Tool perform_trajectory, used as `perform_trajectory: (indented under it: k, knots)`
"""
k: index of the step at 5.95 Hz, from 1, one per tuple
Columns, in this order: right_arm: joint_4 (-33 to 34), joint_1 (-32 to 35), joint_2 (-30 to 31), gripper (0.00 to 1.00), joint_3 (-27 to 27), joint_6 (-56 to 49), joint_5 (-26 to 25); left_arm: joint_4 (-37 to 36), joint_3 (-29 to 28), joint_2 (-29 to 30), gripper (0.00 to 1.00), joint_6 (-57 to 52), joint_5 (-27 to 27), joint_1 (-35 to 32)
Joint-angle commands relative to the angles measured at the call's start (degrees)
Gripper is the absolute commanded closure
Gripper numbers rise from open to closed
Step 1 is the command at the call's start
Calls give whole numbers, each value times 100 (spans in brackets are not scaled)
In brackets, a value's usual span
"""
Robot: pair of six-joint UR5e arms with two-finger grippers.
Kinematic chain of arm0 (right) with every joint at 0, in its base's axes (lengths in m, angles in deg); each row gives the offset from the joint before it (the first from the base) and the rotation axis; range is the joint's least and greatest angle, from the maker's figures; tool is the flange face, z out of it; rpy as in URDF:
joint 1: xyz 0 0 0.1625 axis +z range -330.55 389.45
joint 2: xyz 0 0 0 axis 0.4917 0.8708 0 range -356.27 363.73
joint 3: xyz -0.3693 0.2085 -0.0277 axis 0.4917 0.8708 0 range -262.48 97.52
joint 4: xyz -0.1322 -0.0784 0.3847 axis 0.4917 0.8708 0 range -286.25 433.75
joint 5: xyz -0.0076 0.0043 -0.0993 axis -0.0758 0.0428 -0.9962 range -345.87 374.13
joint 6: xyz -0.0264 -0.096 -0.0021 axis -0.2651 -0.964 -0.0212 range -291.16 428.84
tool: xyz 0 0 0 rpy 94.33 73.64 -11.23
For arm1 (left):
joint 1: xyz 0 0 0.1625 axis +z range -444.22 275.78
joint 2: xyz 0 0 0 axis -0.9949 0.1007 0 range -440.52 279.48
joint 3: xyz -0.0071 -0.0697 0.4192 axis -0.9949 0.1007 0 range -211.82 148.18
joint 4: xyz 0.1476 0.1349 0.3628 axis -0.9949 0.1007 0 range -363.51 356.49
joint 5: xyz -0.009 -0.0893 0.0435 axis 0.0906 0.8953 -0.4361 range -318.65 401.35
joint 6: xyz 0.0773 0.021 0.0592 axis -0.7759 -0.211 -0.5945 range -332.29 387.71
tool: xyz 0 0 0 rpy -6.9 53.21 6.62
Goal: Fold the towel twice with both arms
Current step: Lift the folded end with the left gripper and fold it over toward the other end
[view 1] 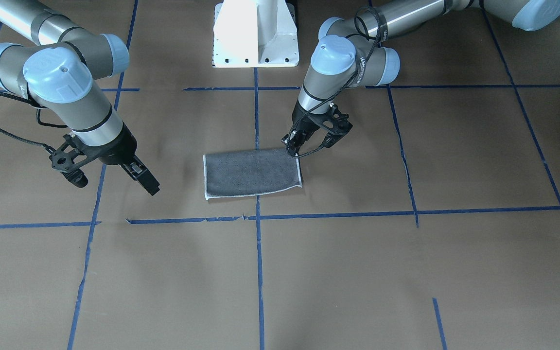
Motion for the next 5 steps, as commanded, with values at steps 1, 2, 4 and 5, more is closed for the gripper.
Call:
perform_trajectory:
  k: [1,2,4,5]
  knots:
    - [9,81,147,0,-128,-93,38,-61,39,-22,100,-347,315,-438]
    - [35,195,531,0,-451,-459,55,-122,39,82,100,-359,353,-484]
    - [53,345,780,0,-542,-867,56,-105,-310,896,100,-377,292,-354]
    - [44,345,833,0,-551,-867,64,-96,-704,1388,100,-473,144,-197]
